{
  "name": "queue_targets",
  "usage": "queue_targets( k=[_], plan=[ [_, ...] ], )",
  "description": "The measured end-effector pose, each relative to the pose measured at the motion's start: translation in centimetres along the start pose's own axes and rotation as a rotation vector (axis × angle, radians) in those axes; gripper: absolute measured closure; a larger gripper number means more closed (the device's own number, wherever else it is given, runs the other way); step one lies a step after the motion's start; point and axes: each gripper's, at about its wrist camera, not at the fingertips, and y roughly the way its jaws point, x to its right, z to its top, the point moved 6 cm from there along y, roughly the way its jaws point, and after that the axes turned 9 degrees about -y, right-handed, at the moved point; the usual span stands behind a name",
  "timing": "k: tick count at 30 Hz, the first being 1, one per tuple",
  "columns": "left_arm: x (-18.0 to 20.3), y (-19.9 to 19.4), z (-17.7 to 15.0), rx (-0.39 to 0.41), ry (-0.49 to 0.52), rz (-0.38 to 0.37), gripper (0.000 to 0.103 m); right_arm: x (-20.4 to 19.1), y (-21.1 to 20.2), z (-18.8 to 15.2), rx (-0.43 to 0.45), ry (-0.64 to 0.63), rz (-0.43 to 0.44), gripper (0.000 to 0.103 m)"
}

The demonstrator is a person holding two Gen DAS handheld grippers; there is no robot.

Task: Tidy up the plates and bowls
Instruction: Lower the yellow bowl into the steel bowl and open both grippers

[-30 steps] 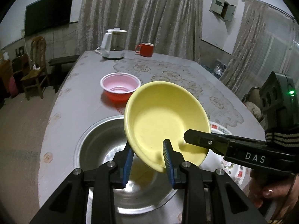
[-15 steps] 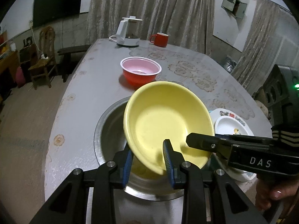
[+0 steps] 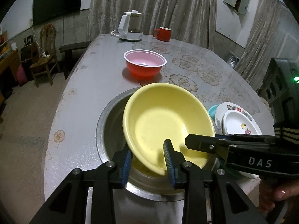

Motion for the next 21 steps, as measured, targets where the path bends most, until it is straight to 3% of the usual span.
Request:
queue_targets(
  k=[12,21],
  plan=[
    [-0.5,0.9,-0.3,-0.029,0.0,0.003,0.07,-0.4,0.5,0.2,-0.03,-0.033,-0.04,0.076],
    [-0.2,1.4,-0.2,-0.038,0.025,0.007,0.061,-0.4,0.8,0.7,-0.062,-0.053,-0.092,0.075]
  ],
)
